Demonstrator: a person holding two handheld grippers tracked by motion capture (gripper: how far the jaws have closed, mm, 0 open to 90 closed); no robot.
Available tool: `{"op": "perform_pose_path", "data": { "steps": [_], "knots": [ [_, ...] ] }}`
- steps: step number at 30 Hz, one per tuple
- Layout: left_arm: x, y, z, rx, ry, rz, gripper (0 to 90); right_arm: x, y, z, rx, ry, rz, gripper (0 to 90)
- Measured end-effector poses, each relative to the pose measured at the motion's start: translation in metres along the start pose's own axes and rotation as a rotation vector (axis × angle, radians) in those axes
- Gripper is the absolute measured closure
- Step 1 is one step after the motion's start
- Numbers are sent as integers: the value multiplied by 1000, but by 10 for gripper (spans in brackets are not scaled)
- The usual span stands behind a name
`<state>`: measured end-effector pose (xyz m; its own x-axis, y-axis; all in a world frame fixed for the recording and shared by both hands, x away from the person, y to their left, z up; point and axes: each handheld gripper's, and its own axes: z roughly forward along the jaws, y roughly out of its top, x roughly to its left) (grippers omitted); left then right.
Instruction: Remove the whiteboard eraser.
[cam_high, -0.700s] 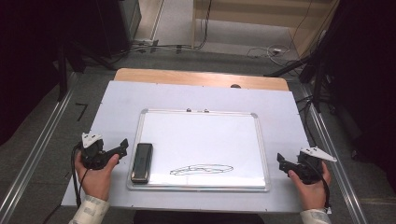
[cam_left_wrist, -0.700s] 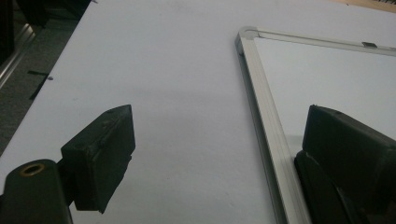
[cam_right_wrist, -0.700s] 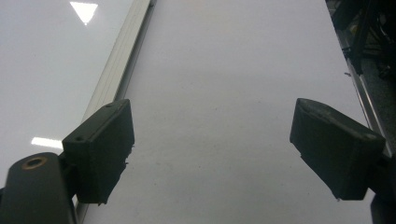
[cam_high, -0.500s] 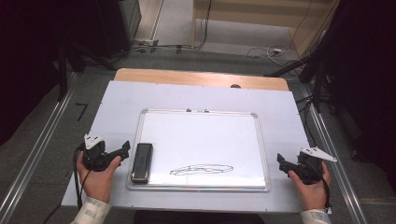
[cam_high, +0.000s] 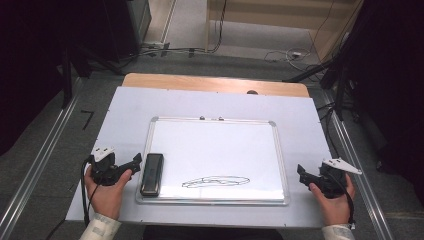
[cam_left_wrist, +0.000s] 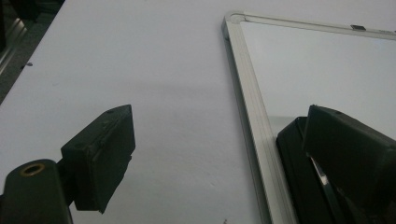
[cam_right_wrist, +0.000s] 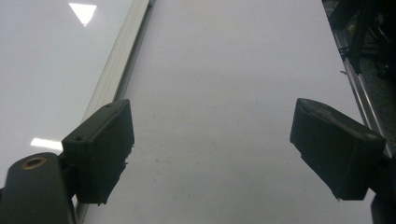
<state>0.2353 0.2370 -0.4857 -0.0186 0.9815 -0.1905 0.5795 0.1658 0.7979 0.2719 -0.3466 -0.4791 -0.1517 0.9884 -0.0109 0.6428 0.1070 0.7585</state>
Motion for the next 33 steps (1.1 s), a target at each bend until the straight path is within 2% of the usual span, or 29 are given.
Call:
{"op": "perform_pose_path", "data": {
  "steps": [9, 33],
  "knots": [
    [-2, -1, -1, 2, -5, 5, 103, 1, 0, 0, 3, -1, -3, 125],
    [-20, -5, -2, 24, -34, 33, 104, 4, 0, 1, 4, -11, -3, 125]
  ]
}}
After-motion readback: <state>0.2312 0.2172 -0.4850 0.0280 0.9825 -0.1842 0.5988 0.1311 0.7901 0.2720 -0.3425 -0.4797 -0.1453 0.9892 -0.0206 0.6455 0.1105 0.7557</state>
